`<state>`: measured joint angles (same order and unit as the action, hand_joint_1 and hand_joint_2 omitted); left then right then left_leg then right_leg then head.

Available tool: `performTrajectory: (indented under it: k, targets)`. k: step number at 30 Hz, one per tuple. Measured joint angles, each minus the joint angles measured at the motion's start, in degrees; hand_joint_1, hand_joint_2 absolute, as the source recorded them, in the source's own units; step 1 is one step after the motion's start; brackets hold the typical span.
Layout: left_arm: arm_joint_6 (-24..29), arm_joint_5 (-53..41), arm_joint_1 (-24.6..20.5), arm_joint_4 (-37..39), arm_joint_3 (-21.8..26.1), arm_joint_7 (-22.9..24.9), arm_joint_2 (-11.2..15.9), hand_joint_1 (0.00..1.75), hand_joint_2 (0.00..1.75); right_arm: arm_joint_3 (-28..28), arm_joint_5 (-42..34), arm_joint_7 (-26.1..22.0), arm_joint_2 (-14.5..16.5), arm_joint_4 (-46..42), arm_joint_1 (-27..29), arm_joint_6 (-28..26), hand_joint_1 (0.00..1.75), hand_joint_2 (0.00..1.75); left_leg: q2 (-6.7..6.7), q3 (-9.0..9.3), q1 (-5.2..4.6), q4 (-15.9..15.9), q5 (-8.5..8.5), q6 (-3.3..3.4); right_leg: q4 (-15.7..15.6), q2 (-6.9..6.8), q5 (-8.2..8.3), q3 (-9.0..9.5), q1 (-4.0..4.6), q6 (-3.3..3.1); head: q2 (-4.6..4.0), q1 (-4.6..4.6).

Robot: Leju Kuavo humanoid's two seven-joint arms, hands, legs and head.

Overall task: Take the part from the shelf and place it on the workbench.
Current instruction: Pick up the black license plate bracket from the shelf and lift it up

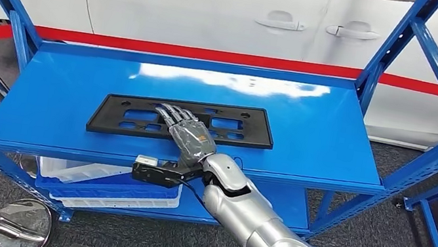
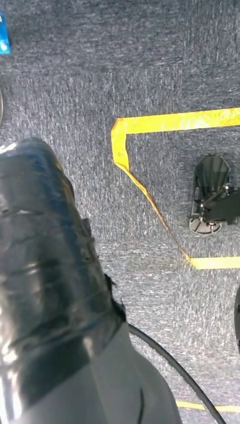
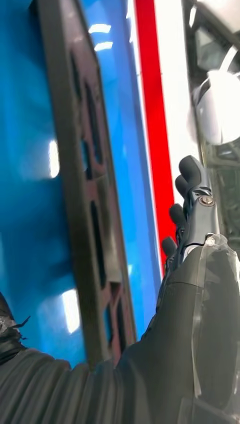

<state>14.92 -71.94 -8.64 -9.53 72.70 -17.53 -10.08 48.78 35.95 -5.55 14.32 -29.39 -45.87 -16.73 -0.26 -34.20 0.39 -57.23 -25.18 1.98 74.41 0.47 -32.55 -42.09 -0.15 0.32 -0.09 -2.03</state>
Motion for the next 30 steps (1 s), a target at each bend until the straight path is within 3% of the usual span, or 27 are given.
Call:
performTrajectory:
  k: [1, 2, 3, 5, 7, 10, 12, 14, 15, 16, 17, 19, 20, 22, 25, 27, 29, 30]
  targets:
    - [0.0, 0.0, 0.0, 0.0, 0.0, 0.0, 0.0, 0.0, 0.0, 0.0, 0.1, 0.2, -0.1, 0.4, 0.0, 0.0, 0.0, 1.75, -0.02, 0.0, -0.01, -0.1, -0.05, 0.02, 0.4, 0.0, 0.6, -0.24, -0.02, 0.03, 0.0, 0.02]
    - [0.0, -0.1, 0.1, 0.0, 0.0, 0.0, 0.0, 0.0, 0.0, 0.0, 0.2, 0.4, -0.2, 0.7, -0.1, 0.1, 0.0, 1.75, -0.05, 0.01, 0.0, -0.2, -0.14, -0.02, -1.7, -0.01, 2.23, 0.68, -0.05, -0.01, 0.0, 0.02]
    - [0.1, -0.1, 0.1, 0.0, 0.0, 0.0, 0.0, 0.0, 0.0, 0.0, 0.3, 0.6, -0.2, 0.9, -0.2, 0.1, 0.0, 1.75, -0.09, 0.01, 0.0, -0.4, -0.28, -0.11, -5.3, -0.01, 4.35, 2.39, -0.06, -0.14, 0.0, 0.02]
    - [0.2, -0.1, 0.1, 0.0, 0.0, -0.1, -0.1, 0.0, 0.0, 0.0, 0.7, 1.0, -0.2, 1.3, -0.7, 0.3, 0.0, 1.75, -0.13, -0.22, -0.18, -1.0, -0.62, -0.48, -12.2, 0.01, 6.85, 5.74, 0.04, -0.52, 0.0, -0.03]
    - [0.5, -0.1, 0.1, 0.0, 0.0, -0.2, -0.1, 0.0, 0.0, 0.0, 1.2, 1.5, -0.3, 1.7, -0.9, 0.4, 0.0, 1.75, -0.13, -0.49, -0.31, -1.3, -0.74, -0.95, -14.6, 0.1, 6.95, 6.84, 0.25, -0.89, 0.0, -0.09]
    - [0.9, -0.1, 0.1, 0.0, 0.0, -0.2, -0.1, 0.0, 0.0, 0.0, 2.1, 2.3, -0.4, 2.4, -1.0, 0.5, 0.0, 1.75, -0.07, -0.82, -0.19, -1.9, -1.3, -1.72, -15.1, 0.12, 7.28, 7.02, 0.12, -1.69, 0.0, -0.15]
    - [1.0, 0.1, 0.1, 0.0, 0.1, -0.2, -0.1, 0.0, 0.0, 0.1, 3.0, 2.8, -0.4, 2.6, -1.2, 0.5, 0.0, 1.75, -0.02, -2.78, -0.03, -6.2, -3.8, -2.33, -15.4, 0.03, 7.42, 7.18, -0.1, -2.15, 0.0, -0.39]
    - [1.0, 0.4, 0.1, 0.0, 0.1, -0.3, -0.1, 0.0, 0.0, 0.4, 3.6, 3.3, -0.4, 2.9, -1.4, 0.7, 0.0, 1.75, -0.03, -6.31, 0.16, -13.6, -6.9, -2.81, -15.4, -0.02, 7.38, 7.19, -0.05, -2.33, 0.0, -0.57]
    - [1.0, 0.5, 0.1, 0.0, 0.2, -0.4, -0.1, 0.0, 0.0, 0.5, 3.9, 3.6, -0.4, 3.1, -1.4, 0.9, 0.0, 1.75, -0.02, -7.63, 0.25, -16.1, -7.5, -2.95, -15.4, -0.03, 7.37, 7.19, -0.02, -2.36, 0.0, -0.55]
    - [1.0, 0.6, 0.2, 0.0, 0.2, -0.5, -0.1, 0.0, 0.0, 0.5, 4.1, 3.9, -0.4, 3.3, -1.5, 1.1, 0.0, 1.75, -0.02, -8.08, 0.33, -16.8, -7.07, -3.04, -15.3, -0.02, 7.35, 7.21, 0.0, -2.37, 0.0, -0.56]
    - [1.0, 0.7, 0.2, 0.0, 0.2, -0.6, -0.1, 0.0, 0.0, 0.6, 4.6, 4.3, -0.4, 3.4, -1.6, 1.1, 0.0, 1.75, -0.02, -7.41, 0.39, -15.1, -5.62, -3.05, -15.3, 0.01, 7.33, 7.24, 0.0, -2.37, 0.0, -0.56]
    - [1.0, 0.8, 0.1, 0.0, 0.2, -0.9, 0.0, 0.0, 0.0, 0.8, 6.4, 5.5, -0.4, 3.6, -2.0, 0.8, 0.0, 1.75, -0.01, -3.87, 0.48, -7.6, -1.87, -2.89, -15.3, 0.1, 7.26, 7.35, -0.01, -2.24, 0.0, -0.56]
    - [1.0, 0.8, 0.1, 0.0, 0.2, -0.9, 0.0, 0.0, 0.0, 1.0, 7.8, 6.2, -0.4, 3.7, -2.3, 0.4, 0.0, 1.75, -0.04, -2.26, 0.38, -4.2, -0.77, -2.69, -15.3, 0.14, 7.24, 7.32, 0.06, -2.05, 0.0, -0.54]
    - [1.0, 0.9, 0.0, 0.0, 0.3, -0.9, 0.0, 0.0, 0.0, 1.3, 10.3, 7.4, -0.5, 3.8, -2.9, -0.6, 0.0, 1.75, -0.14, -0.94, 0.09, -1.4, -0.43, -2.21, -15.3, 0.17, 7.34, 7.17, 0.16, -1.5, 0.0, -0.49]
    - [1.0, 1.1, 0.0, 0.0, 0.5, -0.9, 0.1, 0.0, 0.0, 1.5, 11.3, 8.0, -0.7, 4.0, -3.1, -1.2, 0.0, 1.75, -0.13, -0.7, 0.1, -0.8, 0.01, -1.21, -14.9, 0.11, 6.93, 6.9, 0.13, -0.66, 0.0, -0.46]
    - [1.0, 1.2, 0.0, 0.0, 0.6, -0.9, 0.2, 0.0, 0.0, 1.6, 11.3, 8.0, -0.8, 4.0, -3.3, -1.2, 0.0, 1.75, -0.04, -0.48, 0.26, -0.3, 0.32, -0.46, -11.0, 0.04, 4.44, 5.14, 0.11, -0.3, 0.0, -0.34]
    - [1.0, 1.2, -0.1, 0.0, 0.8, -0.9, 0.2, 0.0, 0.0, 1.6, 11.3, 8.1, -1.0, 4.1, -3.3, -1.2, 0.0, 1.75, -0.02, -0.52, 0.08, -0.3, 0.31, -0.13, -3.5, 0.02, 0.94, 1.69, 0.08, -0.17, 0.0, -0.25]
    - [1.0, 1.1, -0.1, 0.0, 0.9, -0.9, 0.3, 0.0, 0.0, 1.7, 11.3, 8.1, -1.1, 4.2, -3.2, -1.2, 0.0, 1.75, -0.03, -0.53, 0.02, -0.3, 0.3, -0.08, -0.4, 0.01, -0.02, 0.21, 0.08, -0.14, 0.0, -0.26]
